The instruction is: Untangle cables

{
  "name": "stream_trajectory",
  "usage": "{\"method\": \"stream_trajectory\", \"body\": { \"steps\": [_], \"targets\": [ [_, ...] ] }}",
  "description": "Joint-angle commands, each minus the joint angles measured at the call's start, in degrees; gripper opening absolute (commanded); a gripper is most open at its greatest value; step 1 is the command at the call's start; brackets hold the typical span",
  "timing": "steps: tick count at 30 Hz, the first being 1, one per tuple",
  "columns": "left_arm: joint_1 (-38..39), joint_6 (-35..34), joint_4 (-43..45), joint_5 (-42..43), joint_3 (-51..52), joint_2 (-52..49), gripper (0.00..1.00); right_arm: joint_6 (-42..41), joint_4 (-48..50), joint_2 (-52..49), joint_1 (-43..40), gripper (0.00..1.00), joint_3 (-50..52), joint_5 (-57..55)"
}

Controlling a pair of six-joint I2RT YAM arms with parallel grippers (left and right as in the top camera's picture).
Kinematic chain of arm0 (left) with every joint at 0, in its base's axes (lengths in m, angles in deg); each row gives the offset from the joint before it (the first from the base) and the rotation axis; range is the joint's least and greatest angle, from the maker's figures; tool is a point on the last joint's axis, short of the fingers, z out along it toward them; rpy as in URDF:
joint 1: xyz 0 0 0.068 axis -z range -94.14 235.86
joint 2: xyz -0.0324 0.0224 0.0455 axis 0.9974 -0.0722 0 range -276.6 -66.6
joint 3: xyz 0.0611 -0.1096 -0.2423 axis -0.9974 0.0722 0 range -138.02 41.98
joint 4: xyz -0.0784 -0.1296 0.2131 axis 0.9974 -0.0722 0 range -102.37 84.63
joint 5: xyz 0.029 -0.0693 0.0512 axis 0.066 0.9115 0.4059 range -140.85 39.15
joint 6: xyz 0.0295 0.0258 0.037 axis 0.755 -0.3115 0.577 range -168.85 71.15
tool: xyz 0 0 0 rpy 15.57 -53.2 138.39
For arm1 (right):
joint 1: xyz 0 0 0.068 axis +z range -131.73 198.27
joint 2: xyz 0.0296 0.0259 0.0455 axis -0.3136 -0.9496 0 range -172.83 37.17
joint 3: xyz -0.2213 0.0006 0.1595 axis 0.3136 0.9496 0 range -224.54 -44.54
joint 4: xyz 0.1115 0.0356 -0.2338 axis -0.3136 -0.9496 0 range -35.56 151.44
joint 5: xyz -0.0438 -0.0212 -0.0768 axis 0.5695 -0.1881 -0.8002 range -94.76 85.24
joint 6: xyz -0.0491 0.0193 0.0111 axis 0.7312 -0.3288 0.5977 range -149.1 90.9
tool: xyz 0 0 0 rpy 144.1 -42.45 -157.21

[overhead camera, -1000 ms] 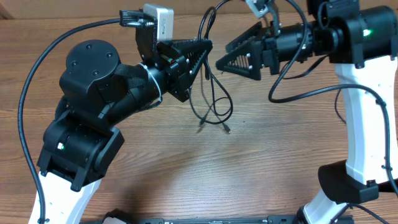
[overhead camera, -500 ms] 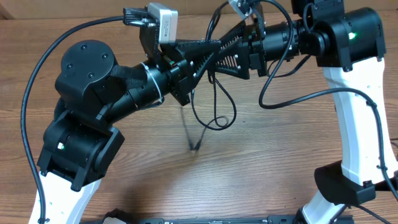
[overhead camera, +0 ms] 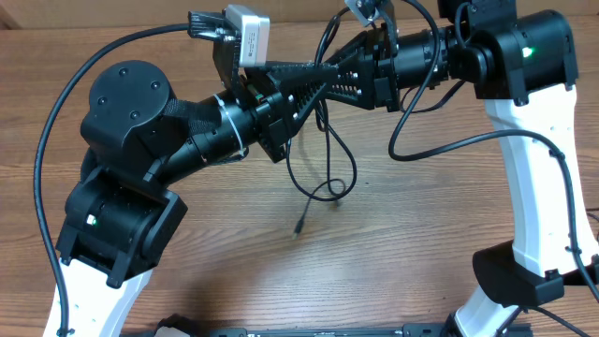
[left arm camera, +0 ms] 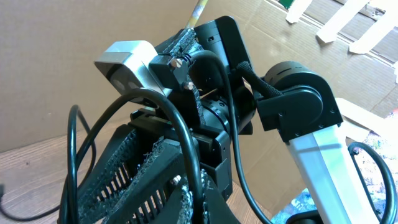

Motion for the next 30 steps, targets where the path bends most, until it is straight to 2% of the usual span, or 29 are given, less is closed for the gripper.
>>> {"method": "stream_trajectory", "body": {
  "steps": [1, 6, 8, 9, 11, 14, 15, 18, 20, 26, 27, 28, 30],
  "targets": [
    [-0.3, 0.0, 0.3, -0.8, -1.0, 0.2, 0.04, 0.0, 0.0, -0.3, 0.0, 0.25, 0.3, 0.5],
    [-0.3, -0.2, 1.2, -0.8, -1.0, 0.2, 0.04, 0.0, 0.0, -0.3, 0.0, 0.04, 0.3, 0.5],
    [-0.3, -0.4, 1.6, -0.8, -1.0, 0.2, 0.04, -0.2, -0.2, -0.3, 0.0, 0.04, 0.3, 0.5],
    [-0.3, -0.4, 1.5, -0.8, -1.0, 0.2, 0.04, -0.2, -0.2, -0.3, 0.0, 0.08, 0.3, 0.5],
    [-0.3, -0.6, 1.5, -0.8, -1.0, 0.2, 0.04, -0.2, -0.1, -0.3, 0.0, 0.33, 0.3, 0.5],
    [-0.3, -1.2, 1.6, -0.7, -1.0, 0.2, 0.04, -0.2, -0.1, -0.3, 0.0, 0.36, 0.3, 0.5],
    [-0.2, -1.7, 1.5, -0.8, -1.0, 0.2, 0.04, -0.2, 0.1, -0.3, 0.0, 0.35, 0.3, 0.5],
    [-0.2, -1.7, 1.5, -0.8, -1.0, 0.2, 0.04, -0.2, 0.1, -0.3, 0.0, 0.13, 0.3, 0.5],
    [-0.2, -1.7, 1.5, -0.8, -1.0, 0.2, 0.04, -0.2, 0.0, -0.3, 0.0, 0.04, 0.3, 0.5],
    [-0.2, -1.7, 1.5, -0.8, -1.0, 0.2, 0.04, -0.2, 0.0, -0.3, 0.0, 0.04, 0.3, 0.5],
    [-0.2, -1.7, 1.5, -0.8, -1.0, 0.2, 0.04, -0.2, 0.0, -0.3, 0.0, 0.1, 0.3, 0.6],
    [-0.2, -1.7, 1.5, -0.8, -1.0, 0.2, 0.04, -0.2, 0.0, -0.3, 0.0, 0.34, 0.3, 0.6],
    [-0.2, -2.1, 1.5, -0.8, -1.0, 0.2, 0.04, -0.2, 0.0, -0.3, 0.0, 0.43, 0.3, 0.8]
  ]
}}
